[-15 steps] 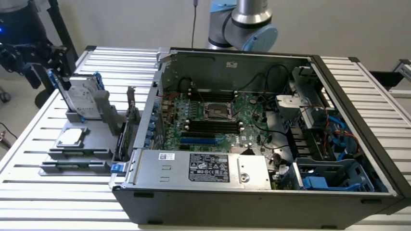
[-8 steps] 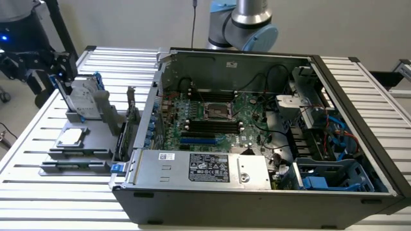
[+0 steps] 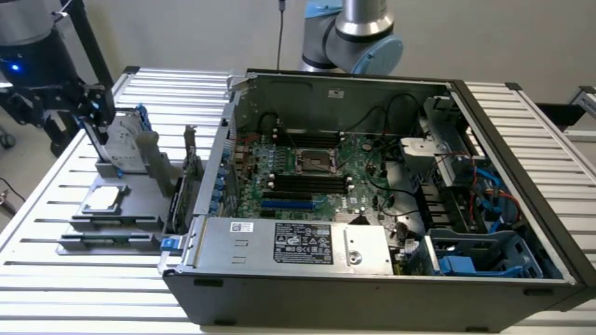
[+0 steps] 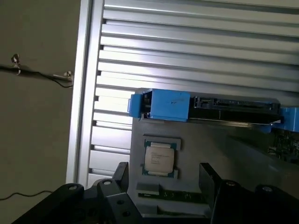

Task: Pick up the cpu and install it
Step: 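Pick up the cpu and move it towards the insertion slot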

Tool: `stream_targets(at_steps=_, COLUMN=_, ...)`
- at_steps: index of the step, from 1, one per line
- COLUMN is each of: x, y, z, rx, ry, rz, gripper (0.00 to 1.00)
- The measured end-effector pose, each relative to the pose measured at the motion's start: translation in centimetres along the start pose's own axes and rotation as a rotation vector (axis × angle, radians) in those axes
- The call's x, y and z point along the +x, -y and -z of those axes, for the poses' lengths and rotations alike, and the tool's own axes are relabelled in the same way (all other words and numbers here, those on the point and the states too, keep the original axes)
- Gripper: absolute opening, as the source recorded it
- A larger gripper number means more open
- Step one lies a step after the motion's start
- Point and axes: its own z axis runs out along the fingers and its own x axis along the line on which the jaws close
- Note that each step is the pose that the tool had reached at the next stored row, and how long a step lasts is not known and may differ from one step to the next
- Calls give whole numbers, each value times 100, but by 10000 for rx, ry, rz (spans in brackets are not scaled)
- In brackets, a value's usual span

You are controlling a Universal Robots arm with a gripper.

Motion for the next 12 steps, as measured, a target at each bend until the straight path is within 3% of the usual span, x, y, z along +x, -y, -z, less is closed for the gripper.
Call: stream_targets(at_steps=12, x=2, y=64, z=-217, rx=-18, ry=8, rz=-394, gripper=71)
